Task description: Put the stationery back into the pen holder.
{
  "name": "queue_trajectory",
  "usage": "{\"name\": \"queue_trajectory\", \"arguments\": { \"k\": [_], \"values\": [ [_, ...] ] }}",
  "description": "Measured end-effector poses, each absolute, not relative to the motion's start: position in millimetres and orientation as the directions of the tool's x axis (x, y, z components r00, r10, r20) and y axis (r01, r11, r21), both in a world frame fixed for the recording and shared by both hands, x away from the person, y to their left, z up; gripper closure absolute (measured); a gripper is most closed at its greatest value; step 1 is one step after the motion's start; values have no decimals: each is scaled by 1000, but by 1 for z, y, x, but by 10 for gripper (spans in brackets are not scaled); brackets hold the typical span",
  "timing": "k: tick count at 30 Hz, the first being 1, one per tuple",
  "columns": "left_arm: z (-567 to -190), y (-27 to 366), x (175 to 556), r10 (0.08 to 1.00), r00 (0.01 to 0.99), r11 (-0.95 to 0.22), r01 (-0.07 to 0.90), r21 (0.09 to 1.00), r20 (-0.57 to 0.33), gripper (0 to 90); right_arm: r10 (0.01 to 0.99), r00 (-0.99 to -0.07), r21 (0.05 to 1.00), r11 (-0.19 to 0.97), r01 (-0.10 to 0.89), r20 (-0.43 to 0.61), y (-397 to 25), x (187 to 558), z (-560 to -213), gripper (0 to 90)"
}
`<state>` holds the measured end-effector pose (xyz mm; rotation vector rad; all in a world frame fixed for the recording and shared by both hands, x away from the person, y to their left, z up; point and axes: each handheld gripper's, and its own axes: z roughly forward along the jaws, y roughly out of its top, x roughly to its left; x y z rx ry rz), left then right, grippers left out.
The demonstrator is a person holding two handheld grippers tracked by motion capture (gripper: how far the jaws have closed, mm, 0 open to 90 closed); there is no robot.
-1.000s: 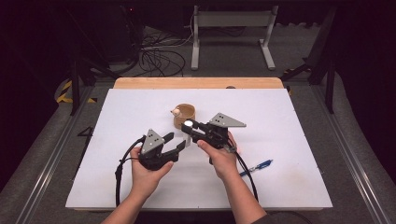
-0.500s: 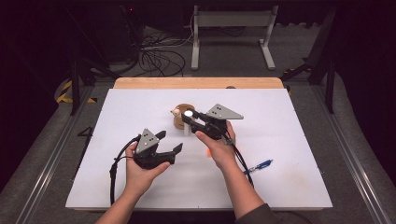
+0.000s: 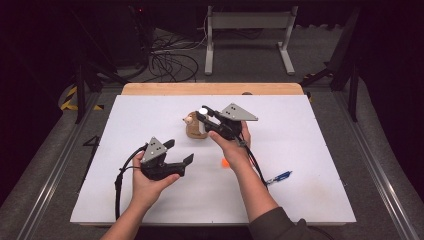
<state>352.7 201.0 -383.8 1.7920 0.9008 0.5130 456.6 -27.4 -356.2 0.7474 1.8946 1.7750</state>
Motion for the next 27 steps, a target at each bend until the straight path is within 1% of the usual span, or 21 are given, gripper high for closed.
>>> {"name": "queue_trajectory", "arguments": {
  "k": [12, 14, 15, 18, 25, 27],
  "values": [
    [-387, 201, 355, 770, 634, -199, 350, 915, -75, 173, 660, -751, 999, 3, 46, 33, -25, 474, -363, 670],
    [-387, 201, 355, 769, 635, -198, 352, 915, -78, 173, 664, -747, 999, 13, 46, 26, -24, 476, -363, 670],
    [-388, 201, 355, 768, 636, -198, 353, 915, -80, 173, 667, -745, 999, 27, 33, 7, -23, 478, -363, 671],
    [-388, 201, 355, 766, 638, -198, 354, 914, -81, 176, 664, -747, 1000, 17, 23, 6, -20, 481, -361, 670],
    [-388, 202, 356, 763, 642, -198, 353, 914, -83, 177, 678, -735, 999, 18, 49, 23, -17, 489, -367, 670],
    [-388, 202, 356, 761, 643, -196, 353, 915, -85, 178, 682, -731, 998, 43, 44, 3, -17, 491, -370, 670]
  ]
}}
